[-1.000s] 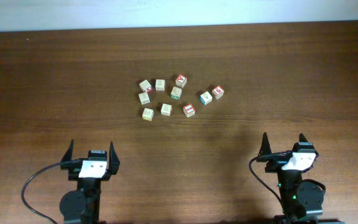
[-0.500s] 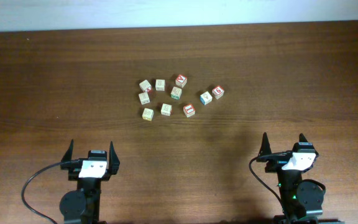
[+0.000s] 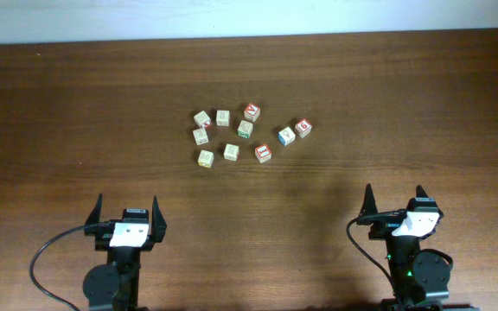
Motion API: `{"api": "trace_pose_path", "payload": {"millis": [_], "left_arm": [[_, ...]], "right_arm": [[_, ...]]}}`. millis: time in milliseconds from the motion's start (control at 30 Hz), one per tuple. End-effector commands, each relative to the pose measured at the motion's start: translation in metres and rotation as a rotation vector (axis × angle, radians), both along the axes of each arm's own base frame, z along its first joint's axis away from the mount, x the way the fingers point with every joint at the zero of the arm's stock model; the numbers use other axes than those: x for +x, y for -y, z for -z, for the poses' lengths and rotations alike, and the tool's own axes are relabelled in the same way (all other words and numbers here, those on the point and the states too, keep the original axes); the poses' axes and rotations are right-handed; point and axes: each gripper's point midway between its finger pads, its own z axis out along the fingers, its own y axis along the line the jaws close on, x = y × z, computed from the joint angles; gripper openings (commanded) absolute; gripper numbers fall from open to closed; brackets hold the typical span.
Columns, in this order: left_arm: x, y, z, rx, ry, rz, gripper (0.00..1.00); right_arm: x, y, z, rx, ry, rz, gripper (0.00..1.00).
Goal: Rotate 5 blocks
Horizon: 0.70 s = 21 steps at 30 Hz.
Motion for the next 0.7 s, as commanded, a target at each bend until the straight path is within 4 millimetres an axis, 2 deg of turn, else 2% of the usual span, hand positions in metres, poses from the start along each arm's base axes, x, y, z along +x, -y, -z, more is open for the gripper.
{"api": "trace_pose_path", "payload": {"millis": [0, 400, 500, 567, 667], "left_arm": [[0.000, 0.002, 0.001, 0.015, 0.002, 0.015, 0.99], [0.000, 0.001, 0.001, 0.016, 0.000, 0.007, 0.99], [0.000, 0.000, -0.004, 0.018, 0.021, 0.002, 0.99], [0.000, -0.002, -0.006, 0.019, 0.028, -0.010, 0.99], [0.000, 0.012, -0.006, -0.010, 0.030, 0.067, 0.99]], "right_arm": [[0.000, -0.002, 0.003, -0.007, -0.005, -0.010, 0.99], [0.000, 0.000, 0.003, -0.008, -0.002, 0.002, 0.99], [0.000, -0.001, -0.001, -0.006, 0.014, -0.003, 0.99], [0.001, -0.006, -0.006, -0.004, 0.035, -0.033, 0.99], [-0.001, -0.028, -0.029, -0.002, 0.120, -0.160, 0.99]]}}
